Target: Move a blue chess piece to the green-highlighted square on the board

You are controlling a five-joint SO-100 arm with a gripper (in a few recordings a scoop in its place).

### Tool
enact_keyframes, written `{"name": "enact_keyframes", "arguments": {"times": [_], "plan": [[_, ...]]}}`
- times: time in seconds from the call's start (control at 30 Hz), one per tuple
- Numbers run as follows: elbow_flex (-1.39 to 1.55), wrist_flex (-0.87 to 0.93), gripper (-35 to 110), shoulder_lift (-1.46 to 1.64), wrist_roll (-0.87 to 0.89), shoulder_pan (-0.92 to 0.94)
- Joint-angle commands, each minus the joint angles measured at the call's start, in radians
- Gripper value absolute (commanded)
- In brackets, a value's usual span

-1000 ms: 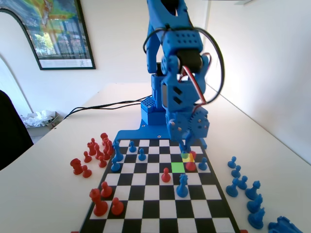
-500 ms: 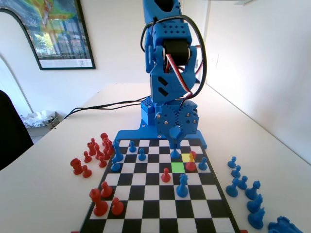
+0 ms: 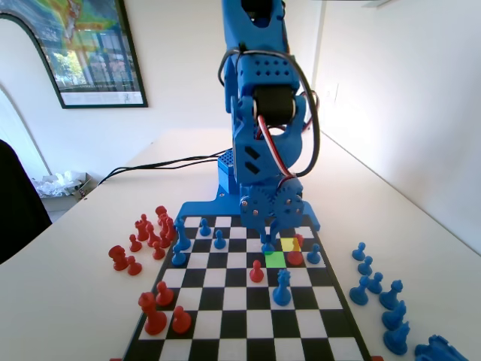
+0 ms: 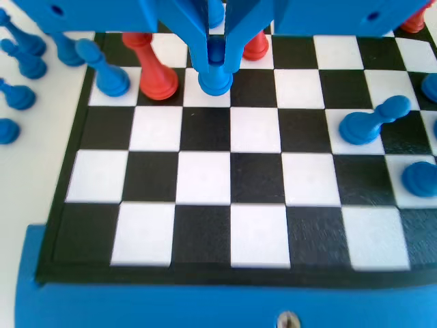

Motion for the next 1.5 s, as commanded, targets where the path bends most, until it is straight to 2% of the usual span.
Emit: {"name": "enact_keyframes", "arguments": {"times": [0.0,0.7,1.47], "plan": [[-0.078,0.015,1,0.011,-0.003,-0.023],[-0.057,-0.043,1,-0.005,0.002,-0.038],[-0.025,-0.069,9,0.025,-0.028,-0.008]]}}
